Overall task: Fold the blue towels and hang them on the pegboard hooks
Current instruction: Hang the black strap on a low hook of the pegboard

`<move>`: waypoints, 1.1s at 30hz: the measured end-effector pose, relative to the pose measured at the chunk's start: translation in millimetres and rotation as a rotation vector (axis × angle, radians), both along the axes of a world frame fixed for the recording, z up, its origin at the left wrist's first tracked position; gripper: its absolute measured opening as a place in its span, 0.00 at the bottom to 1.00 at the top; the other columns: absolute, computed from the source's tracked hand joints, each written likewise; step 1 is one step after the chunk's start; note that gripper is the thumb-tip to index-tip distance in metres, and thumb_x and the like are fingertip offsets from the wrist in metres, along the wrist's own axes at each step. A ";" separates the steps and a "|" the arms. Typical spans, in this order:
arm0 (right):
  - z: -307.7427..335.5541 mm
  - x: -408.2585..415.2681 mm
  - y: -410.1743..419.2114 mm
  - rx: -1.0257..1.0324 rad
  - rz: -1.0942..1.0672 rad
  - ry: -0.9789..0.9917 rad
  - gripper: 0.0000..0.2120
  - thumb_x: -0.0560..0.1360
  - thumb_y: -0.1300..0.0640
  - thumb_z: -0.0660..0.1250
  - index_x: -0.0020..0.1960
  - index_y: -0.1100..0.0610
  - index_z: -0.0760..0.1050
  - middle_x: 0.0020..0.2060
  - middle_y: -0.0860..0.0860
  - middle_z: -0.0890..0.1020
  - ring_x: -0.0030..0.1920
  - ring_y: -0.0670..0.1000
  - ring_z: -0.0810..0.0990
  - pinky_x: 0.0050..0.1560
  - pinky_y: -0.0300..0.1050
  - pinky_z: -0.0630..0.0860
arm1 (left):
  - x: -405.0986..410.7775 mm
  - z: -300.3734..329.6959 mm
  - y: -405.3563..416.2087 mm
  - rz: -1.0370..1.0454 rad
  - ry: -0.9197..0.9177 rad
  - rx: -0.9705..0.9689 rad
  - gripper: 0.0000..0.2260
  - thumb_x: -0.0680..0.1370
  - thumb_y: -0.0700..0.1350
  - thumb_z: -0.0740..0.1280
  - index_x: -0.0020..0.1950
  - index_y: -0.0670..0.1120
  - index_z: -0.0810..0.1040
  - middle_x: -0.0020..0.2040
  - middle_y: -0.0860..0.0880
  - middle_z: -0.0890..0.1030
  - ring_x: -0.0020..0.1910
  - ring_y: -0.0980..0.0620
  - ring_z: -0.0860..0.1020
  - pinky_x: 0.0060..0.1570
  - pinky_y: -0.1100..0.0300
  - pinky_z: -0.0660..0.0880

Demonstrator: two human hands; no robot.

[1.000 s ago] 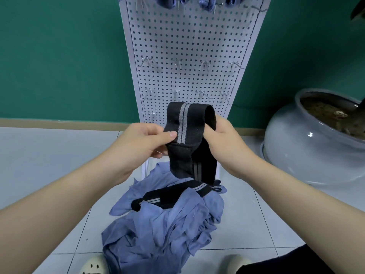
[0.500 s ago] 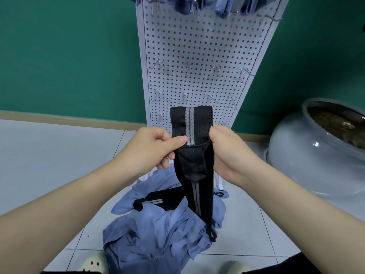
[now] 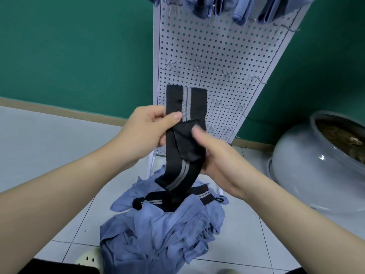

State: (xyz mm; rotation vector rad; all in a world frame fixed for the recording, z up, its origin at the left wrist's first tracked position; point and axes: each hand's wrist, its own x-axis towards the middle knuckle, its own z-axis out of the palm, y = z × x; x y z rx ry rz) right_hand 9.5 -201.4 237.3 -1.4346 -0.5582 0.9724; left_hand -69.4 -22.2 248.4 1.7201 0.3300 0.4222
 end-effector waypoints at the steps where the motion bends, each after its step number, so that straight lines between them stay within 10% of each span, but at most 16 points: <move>1: -3.8 0.0 -0.9 -0.042 -0.005 -0.066 0.22 0.82 0.44 0.62 0.65 0.60 0.80 0.59 0.56 0.86 0.63 0.56 0.83 0.69 0.59 0.76 | 0.9 0.2 4.5 0.033 -0.035 -0.007 0.13 0.82 0.48 0.69 0.43 0.41 0.81 0.29 0.44 0.72 0.27 0.51 0.68 0.30 0.61 0.66; 8: -9.3 -0.2 -5.5 -0.093 -0.085 -0.127 0.17 0.84 0.52 0.64 0.60 0.66 0.81 0.53 0.58 0.87 0.52 0.54 0.86 0.55 0.46 0.81 | -2.6 6.0 11.2 -0.099 -0.081 0.008 0.06 0.81 0.42 0.70 0.56 0.44 0.85 0.45 0.47 0.87 0.38 0.51 0.78 0.37 0.57 0.75; 19: -8.2 10.8 -7.0 -0.179 -0.101 0.220 0.16 0.83 0.51 0.64 0.64 0.59 0.81 0.58 0.56 0.86 0.62 0.56 0.84 0.69 0.57 0.76 | -7.7 5.9 3.8 -0.082 -0.192 0.134 0.07 0.77 0.36 0.73 0.52 0.44 0.87 0.48 0.49 0.88 0.44 0.55 0.85 0.49 0.60 0.81; 26: 1.8 25.2 -14.0 0.000 -0.096 0.436 0.14 0.78 0.62 0.66 0.62 0.63 0.82 0.59 0.57 0.85 0.56 0.53 0.85 0.51 0.45 0.84 | -12.2 -0.6 -17.6 -0.223 -0.144 0.367 0.09 0.74 0.35 0.76 0.50 0.47 0.89 0.48 0.54 0.88 0.50 0.56 0.85 0.56 0.66 0.77; 30: 7.7 25.9 -18.4 -0.014 -0.177 0.496 0.19 0.82 0.56 0.62 0.39 0.61 0.86 0.38 0.54 0.86 0.35 0.50 0.85 0.35 0.43 0.82 | -12.0 -3.8 -16.8 -0.220 -0.198 0.562 0.10 0.74 0.35 0.77 0.50 0.49 0.89 0.52 0.57 0.87 0.54 0.61 0.83 0.60 0.68 0.74; 33: 8.0 28.1 -21.2 -0.022 -0.178 0.492 0.26 0.84 0.43 0.58 0.56 0.63 0.85 0.54 0.59 0.86 0.51 0.58 0.86 0.54 0.53 0.82 | -10.9 -8.7 -13.4 -0.244 -0.218 0.701 0.09 0.75 0.39 0.76 0.52 0.51 0.89 0.55 0.58 0.86 0.56 0.61 0.81 0.62 0.65 0.74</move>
